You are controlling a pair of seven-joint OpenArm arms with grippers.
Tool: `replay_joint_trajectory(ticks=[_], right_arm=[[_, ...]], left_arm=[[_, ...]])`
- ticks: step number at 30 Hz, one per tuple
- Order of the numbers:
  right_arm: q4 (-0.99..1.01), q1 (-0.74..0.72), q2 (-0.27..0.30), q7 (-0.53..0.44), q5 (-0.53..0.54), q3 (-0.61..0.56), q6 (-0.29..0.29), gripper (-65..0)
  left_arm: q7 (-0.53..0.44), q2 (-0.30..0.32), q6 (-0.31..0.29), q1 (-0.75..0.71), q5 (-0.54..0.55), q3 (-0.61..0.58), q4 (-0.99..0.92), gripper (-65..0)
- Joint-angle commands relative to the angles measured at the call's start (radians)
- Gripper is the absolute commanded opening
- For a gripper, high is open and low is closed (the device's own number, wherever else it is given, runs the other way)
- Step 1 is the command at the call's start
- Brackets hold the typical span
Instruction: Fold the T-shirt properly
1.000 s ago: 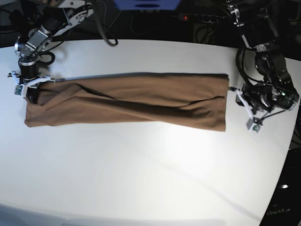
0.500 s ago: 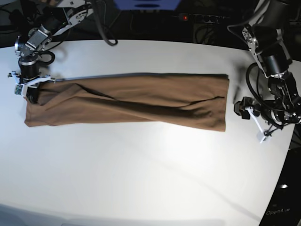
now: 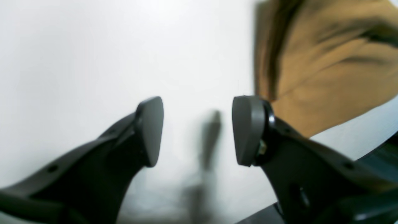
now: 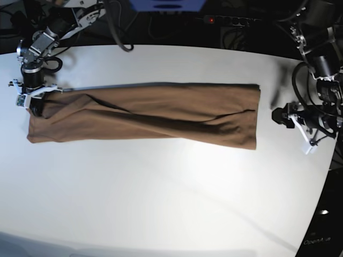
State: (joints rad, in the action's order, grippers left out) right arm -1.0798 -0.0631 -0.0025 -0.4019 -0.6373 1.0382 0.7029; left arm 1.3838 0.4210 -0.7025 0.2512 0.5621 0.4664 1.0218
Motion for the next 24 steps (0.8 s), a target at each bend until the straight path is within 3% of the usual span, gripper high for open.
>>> replay_joint_trajectory(ticks=[1, 9, 24], right_arm=[[-0.001, 0.007, 0.005, 0.064, -0.042, 0.001, -0.005, -64.3], [-0.001, 0.007, 0.005, 0.062, -0.042, 0.001, -0.005, -64.1], [-0.001, 0.006, 0.005, 0.062, -0.043, 0.001, -0.005, -64.1]], left_arm=[[0.012, 0.016, 0.004, 0.003, -0.003, 0.001, 0.009, -30.3], [0.012, -0.037, 0.004, -0.011, 0.0, -0.005, -0.051, -30.3], [0.012, -0.075, 0.004, -0.043, 0.002, -0.068, -0.113, -30.4]])
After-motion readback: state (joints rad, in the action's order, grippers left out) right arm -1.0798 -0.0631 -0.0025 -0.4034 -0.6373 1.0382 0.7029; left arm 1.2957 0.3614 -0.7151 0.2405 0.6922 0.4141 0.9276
